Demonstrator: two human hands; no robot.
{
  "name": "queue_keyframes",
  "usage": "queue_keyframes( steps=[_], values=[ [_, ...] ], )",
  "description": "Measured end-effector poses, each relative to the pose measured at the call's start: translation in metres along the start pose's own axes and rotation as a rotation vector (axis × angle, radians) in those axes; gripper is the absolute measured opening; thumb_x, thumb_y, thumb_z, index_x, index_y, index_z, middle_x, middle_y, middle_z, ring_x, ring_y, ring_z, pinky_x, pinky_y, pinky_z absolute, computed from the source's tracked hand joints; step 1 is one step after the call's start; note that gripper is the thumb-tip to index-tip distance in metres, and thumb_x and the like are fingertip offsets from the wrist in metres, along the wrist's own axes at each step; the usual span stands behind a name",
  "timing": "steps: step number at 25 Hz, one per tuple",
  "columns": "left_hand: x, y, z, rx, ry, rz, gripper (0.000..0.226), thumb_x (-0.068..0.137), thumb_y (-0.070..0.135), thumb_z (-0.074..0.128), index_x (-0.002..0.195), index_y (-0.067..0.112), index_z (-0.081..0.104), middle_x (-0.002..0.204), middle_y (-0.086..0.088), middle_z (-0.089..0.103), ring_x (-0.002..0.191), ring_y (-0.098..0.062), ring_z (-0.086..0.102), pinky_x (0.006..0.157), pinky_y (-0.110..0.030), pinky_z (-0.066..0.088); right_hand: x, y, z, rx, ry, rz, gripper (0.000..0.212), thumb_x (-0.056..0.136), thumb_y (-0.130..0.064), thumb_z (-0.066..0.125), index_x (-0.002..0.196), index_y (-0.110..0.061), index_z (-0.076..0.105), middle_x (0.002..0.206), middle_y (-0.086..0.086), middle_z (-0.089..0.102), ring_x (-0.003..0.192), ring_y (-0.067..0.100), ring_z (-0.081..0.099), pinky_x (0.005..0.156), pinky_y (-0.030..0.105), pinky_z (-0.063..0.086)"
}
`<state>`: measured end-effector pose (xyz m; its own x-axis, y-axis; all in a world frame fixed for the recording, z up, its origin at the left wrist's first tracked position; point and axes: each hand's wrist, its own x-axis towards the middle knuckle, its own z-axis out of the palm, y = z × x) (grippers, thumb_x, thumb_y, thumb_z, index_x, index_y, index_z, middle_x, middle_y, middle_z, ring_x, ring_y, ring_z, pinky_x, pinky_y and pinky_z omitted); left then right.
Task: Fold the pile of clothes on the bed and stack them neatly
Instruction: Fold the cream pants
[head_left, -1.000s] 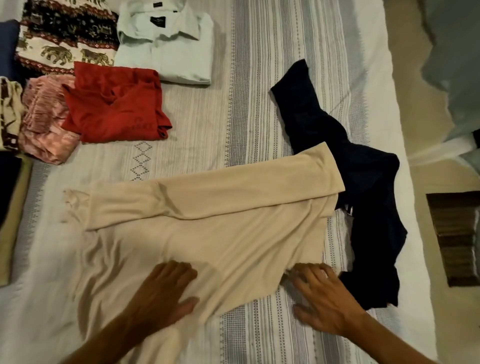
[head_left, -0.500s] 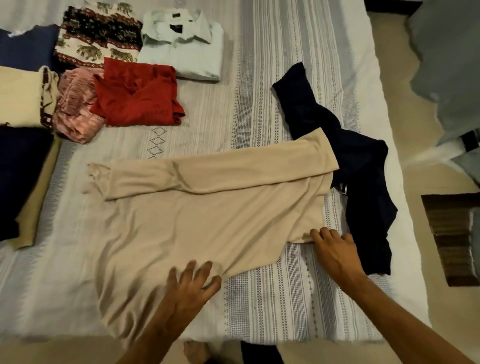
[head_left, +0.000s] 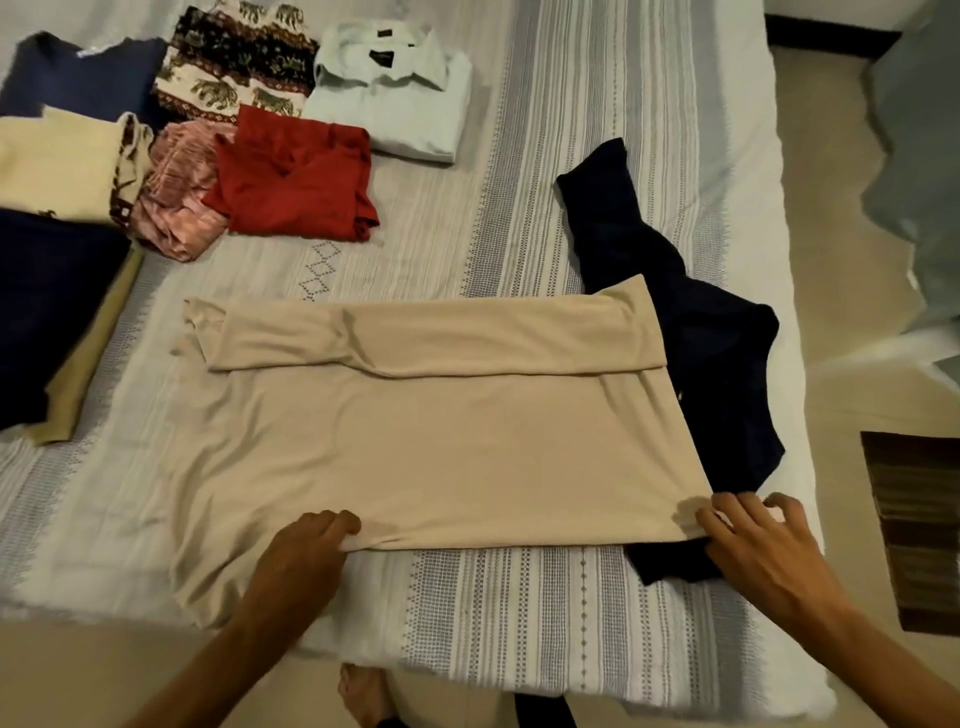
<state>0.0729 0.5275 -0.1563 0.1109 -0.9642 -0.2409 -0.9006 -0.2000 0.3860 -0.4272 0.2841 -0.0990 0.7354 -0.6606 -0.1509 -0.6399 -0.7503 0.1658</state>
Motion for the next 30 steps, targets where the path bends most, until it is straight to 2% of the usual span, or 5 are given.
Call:
queue_keyframes(
  steps=[4,7,9,14,30],
  values=[
    [0.014,0.004,-0.038,-0.418,0.032,-0.234,0.017,0.100,0.025,0.055,0.112,0.030,0.065,0.101,0.024,0.070,0.093,0.006,0.064,0.080,-0.005,0.044,0.023,0.005,-0.009,0.457,-0.039,0.044,0.026,0.093,-0.035,0.063,0.111,-0.017,0.067,0.129,0.003,0.067,0.127,0.024,0.058,0.112,0.043,0.042],
    [0.056,0.005,-0.072,-0.461,0.107,-0.317,0.007,0.102,0.026,0.064,0.096,0.025,0.069,0.084,0.008,0.071,0.079,-0.005,0.066,0.068,-0.014,0.047,0.055,-0.005,-0.036,0.845,-0.011,0.268,0.019,0.090,-0.018,0.076,0.102,-0.023,0.062,0.112,-0.009,0.072,0.093,0.009,0.067,0.078,0.023,0.055],
    [0.092,0.001,-0.084,-0.443,0.141,-0.350,0.027,0.101,0.039,0.061,0.082,0.019,0.064,0.073,0.002,0.067,0.074,-0.005,0.065,0.067,-0.015,0.045,0.086,-0.002,-0.038,1.097,0.083,0.501,0.010,0.097,-0.018,0.068,0.096,-0.022,0.059,0.088,-0.008,0.070,0.062,0.012,0.059,0.058,0.032,0.048],
    [0.171,-0.018,-0.071,-0.395,-0.034,-0.508,0.042,0.101,0.046,0.061,0.077,0.013,0.054,0.069,0.002,0.064,0.073,-0.016,0.062,0.065,-0.022,0.040,0.143,0.014,0.011,1.558,-0.077,1.025,0.010,0.097,-0.030,0.071,0.092,-0.024,0.077,0.108,0.010,0.077,0.102,0.025,0.071,0.100,0.051,0.056],
    [0.156,-0.041,-0.060,-0.440,-0.105,-0.529,0.036,0.095,0.047,0.069,0.076,0.017,0.061,0.070,0.004,0.064,0.077,-0.020,0.062,0.070,-0.031,0.040,0.150,0.006,0.015,0.814,-0.023,0.795,0.060,0.102,-0.069,0.034,0.075,-0.018,0.048,0.067,0.004,0.060,0.063,0.023,0.060,0.052,0.034,0.039]
  ],
)
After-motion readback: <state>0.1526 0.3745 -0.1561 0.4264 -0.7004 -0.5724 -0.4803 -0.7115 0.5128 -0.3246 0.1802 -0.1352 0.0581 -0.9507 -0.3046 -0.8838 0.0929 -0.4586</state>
